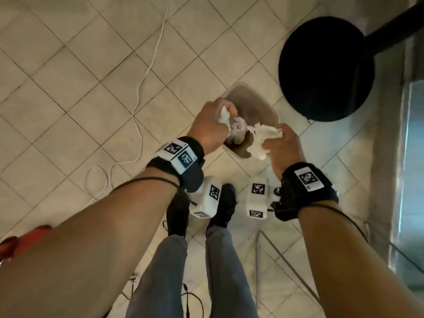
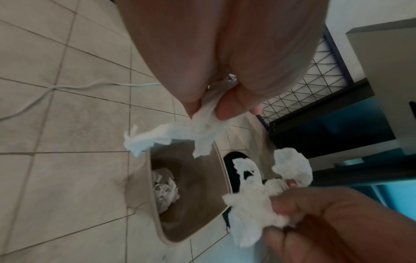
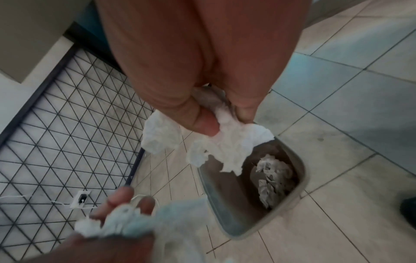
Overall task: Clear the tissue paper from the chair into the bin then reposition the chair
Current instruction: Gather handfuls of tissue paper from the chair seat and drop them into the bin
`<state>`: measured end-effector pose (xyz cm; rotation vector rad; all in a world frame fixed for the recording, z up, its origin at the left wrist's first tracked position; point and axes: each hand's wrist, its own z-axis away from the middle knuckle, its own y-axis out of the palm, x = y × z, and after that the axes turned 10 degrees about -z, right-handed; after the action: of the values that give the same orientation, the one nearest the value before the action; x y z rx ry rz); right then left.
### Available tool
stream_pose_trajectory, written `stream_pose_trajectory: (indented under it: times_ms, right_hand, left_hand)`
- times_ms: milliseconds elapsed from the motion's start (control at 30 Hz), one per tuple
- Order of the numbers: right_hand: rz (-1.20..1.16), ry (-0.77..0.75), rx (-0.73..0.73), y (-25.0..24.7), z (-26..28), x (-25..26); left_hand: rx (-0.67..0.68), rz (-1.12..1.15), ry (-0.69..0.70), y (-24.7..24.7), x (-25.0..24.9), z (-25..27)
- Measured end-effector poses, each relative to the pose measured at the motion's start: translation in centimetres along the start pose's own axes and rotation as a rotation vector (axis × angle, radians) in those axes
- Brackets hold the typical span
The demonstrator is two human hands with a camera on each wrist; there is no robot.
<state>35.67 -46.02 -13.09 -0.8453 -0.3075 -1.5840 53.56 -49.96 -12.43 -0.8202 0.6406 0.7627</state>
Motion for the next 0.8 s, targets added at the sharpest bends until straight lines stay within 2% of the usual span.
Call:
stream_pose_trajectory:
  times_ms: [100,267,333,467,600,733,800]
  right_hand:
    - [0.053,-0.059,-0.016,0.7,-4.6,-0.1]
    - [0.159,-0.124,-0.052,2.6,-10.3,-1.5]
    - [0.151,-0.114,-0.025,3.1,-11.6,-2.5]
    - [0.193,-0.023,0.174,3.0,-12.1,-4.7]
    - [0.223,0.023,0.207,0.8,-9.1,-4.8]
    - [0.176,0.096,0.211,-2.9,-3.8,-6.2]
    - [0.22,0.132,0.193,-4.7,-1.1,-7.9]
  left_hand:
    - [-0.019,0.0,0.024,2.3,0.8,-4.1]
    - [-0.076,-0.173,0.103,6.0,2.9,-8.9]
    - [-0.005,-0.249,0.096,7.1,4.1,-10.1]
    - [0.144,-0.393,0.055,7.7,5.6,-10.9]
    - [0.188,-0.399,0.049,6.8,5.3,-8.6]
    - [0.014,-0.269,-0.05,5.5,5.1,-2.9]
    - [-0.003,-0.229,-0.128,4.7,6.1,1.3]
